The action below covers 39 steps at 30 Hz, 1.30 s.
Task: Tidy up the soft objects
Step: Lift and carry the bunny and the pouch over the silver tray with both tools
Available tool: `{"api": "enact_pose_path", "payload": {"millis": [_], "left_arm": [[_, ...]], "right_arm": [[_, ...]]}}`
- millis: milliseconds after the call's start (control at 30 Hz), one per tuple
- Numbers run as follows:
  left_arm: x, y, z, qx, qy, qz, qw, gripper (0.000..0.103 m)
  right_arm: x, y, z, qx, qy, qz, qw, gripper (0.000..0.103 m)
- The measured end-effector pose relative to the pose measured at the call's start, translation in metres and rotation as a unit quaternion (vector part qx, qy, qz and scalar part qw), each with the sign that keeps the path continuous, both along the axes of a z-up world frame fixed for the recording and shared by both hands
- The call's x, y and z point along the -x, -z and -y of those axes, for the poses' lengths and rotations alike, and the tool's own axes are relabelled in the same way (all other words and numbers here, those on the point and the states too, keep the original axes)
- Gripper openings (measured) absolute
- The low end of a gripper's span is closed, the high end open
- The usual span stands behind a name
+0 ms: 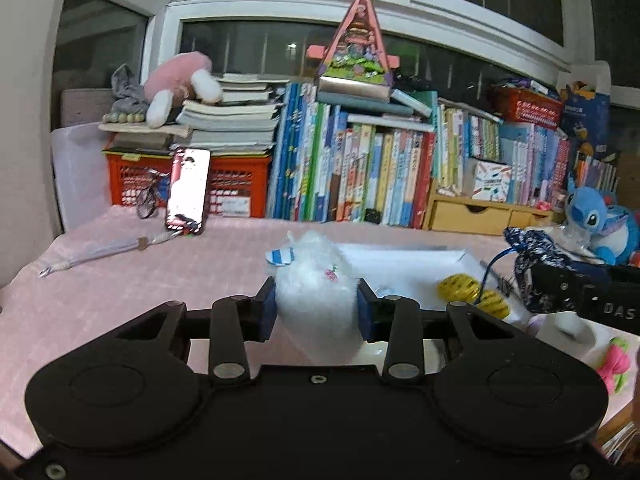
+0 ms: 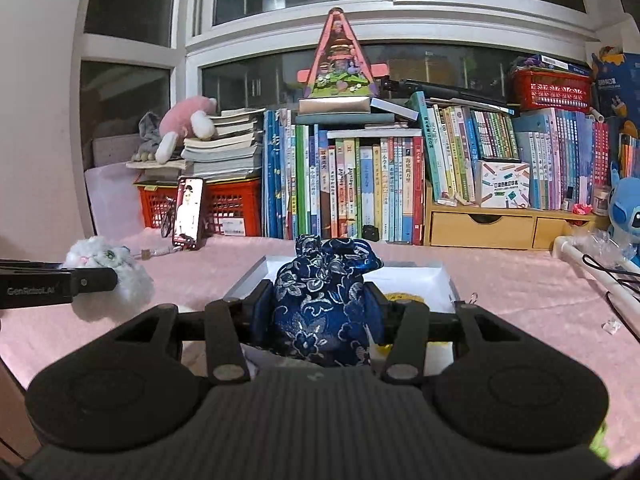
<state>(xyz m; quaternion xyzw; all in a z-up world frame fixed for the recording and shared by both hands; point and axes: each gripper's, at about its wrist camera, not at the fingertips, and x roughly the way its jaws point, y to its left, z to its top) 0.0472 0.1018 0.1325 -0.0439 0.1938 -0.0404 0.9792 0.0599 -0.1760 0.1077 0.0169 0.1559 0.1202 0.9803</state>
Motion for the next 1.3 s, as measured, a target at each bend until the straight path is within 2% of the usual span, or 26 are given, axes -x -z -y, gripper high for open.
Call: {"api": "enact_pose_path", "payload": {"millis": [200, 333, 500, 633, 867, 1033, 1300], "left_arm": [[-0.015, -0.022, 0.009, -0.002, 0.022, 0.003, 0.9998, 0.037], [-0.03, -0.033, 0.018, -0.003, 0.04, -0.004, 0.9992, 0.037], [-0.06, -0.043, 0.032, -0.003, 0.068, -0.026, 0.9973, 0.037], [-0.09, -0.045, 0.043, -0.006, 0.094, -0.06, 0.9938, 0.037], [-0.149, -0.037, 0.056, 0.006, 0.12, -0.137, 0.9832, 0.037], [-0.187, -0.02, 0.061, 0.017, 0.127, -0.18, 0.9753, 0.037], [-0.23, 0.018, 0.066, 0.012, 0.129, -0.246, 0.9607, 0.037]], "right_arm": [[-0.019, -0.013, 0.014, -0.024, 0.006, -0.012, 1.0, 0.052], [-0.033, -0.02, 0.018, -0.018, 0.011, -0.016, 1.0, 0.052], [-0.057, -0.029, 0.02, -0.011, 0.011, -0.03, 0.999, 0.052], [-0.078, -0.033, 0.021, -0.005, 0.006, -0.045, 0.999, 0.052], [-0.12, -0.033, 0.024, -0.013, -0.007, -0.101, 0.995, 0.052], [-0.147, -0.024, 0.023, -0.017, -0.012, -0.14, 0.99, 0.052], [-0.187, 0.004, 0.02, -0.031, -0.024, -0.227, 0.973, 0.052]]}}
